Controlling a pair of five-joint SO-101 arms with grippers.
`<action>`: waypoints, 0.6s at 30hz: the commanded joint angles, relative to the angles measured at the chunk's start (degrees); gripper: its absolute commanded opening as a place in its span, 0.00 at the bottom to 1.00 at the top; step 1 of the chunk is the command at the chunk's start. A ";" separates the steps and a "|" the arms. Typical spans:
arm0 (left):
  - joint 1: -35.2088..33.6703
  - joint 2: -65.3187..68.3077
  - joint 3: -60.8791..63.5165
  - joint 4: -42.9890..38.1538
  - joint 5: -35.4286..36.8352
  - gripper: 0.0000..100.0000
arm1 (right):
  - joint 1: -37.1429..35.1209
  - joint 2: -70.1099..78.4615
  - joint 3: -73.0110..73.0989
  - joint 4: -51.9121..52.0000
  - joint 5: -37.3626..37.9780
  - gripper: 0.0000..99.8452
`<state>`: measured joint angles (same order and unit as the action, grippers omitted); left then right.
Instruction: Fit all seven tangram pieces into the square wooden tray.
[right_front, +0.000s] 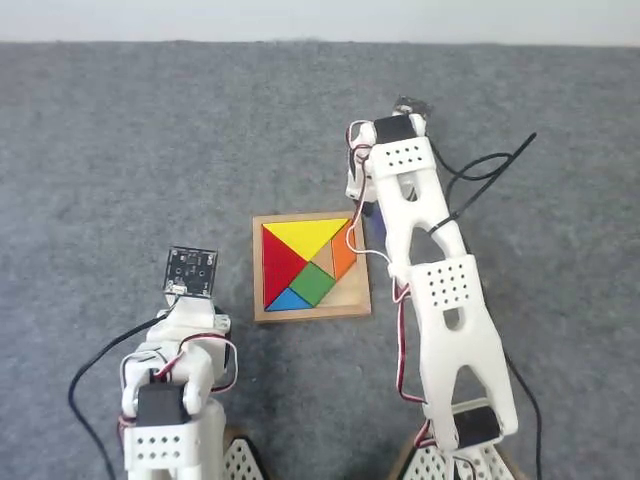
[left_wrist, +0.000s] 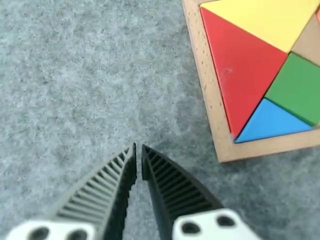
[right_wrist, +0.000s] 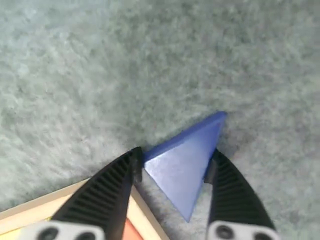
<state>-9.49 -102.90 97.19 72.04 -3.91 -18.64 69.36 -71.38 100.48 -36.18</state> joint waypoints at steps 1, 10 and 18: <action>0.18 -1.14 -0.66 0.18 0.00 0.02 | 2.15 -0.31 0.26 2.59 6.59 0.05; 0.18 -1.14 -0.66 0.18 0.00 0.02 | 0.04 -7.08 0.70 2.77 34.37 0.01; 0.18 -1.14 -0.66 0.18 0.00 0.02 | -1.54 -18.07 4.57 2.77 50.64 0.01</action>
<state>-9.41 -102.90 97.19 72.04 -3.91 -19.43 61.63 -69.98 100.66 5.14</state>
